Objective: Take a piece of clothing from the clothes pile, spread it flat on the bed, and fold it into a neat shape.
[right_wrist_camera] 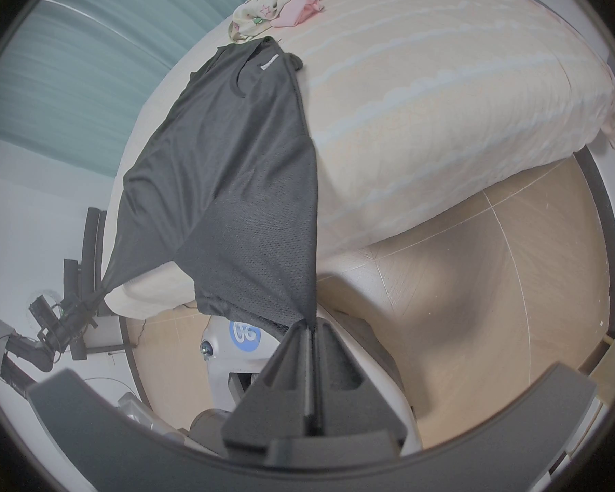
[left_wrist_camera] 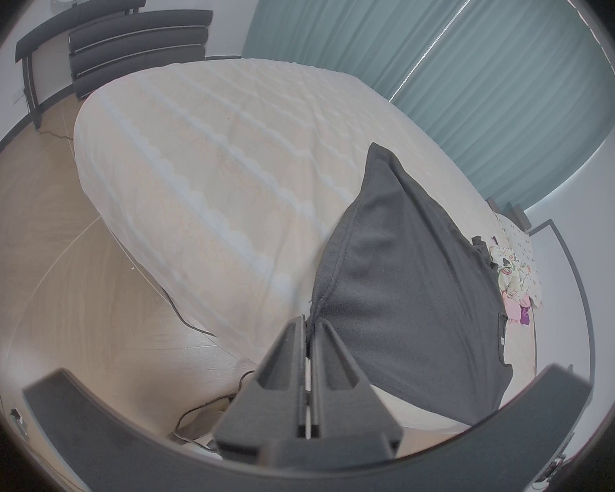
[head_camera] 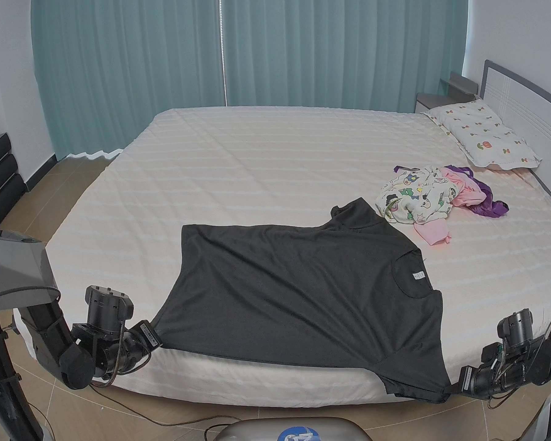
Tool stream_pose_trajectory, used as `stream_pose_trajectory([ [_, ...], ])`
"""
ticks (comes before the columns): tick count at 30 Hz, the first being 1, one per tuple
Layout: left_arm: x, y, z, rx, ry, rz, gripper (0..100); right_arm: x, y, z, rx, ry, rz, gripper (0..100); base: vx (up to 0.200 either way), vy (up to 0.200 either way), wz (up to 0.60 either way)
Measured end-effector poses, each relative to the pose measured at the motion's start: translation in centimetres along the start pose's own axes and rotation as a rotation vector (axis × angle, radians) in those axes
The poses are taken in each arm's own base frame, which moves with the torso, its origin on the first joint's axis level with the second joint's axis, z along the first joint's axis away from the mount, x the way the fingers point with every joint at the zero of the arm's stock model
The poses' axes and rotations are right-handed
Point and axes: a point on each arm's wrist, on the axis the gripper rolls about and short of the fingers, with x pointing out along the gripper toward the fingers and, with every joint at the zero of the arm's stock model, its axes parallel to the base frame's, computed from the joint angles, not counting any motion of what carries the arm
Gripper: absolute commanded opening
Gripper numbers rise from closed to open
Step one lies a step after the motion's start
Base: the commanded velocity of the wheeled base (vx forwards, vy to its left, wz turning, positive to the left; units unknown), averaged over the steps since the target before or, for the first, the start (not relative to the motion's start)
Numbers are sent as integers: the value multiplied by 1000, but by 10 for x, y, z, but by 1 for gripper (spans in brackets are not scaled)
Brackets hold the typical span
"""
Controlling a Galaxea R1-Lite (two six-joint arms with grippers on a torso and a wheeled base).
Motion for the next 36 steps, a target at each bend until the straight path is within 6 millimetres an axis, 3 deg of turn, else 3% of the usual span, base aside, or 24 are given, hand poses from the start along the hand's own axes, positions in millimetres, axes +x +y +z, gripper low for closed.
stream_pose_trajectory([
  [10, -7, 10, -9, 93, 47, 48, 0, -18, 10, -6, -39, -24, 26, 0, 0, 0, 0],
  [36, -31, 32, -34, 277, 194, 148, 0, -33, 9, -13, -46, -32, 16, 0, 0, 0, 0],
])
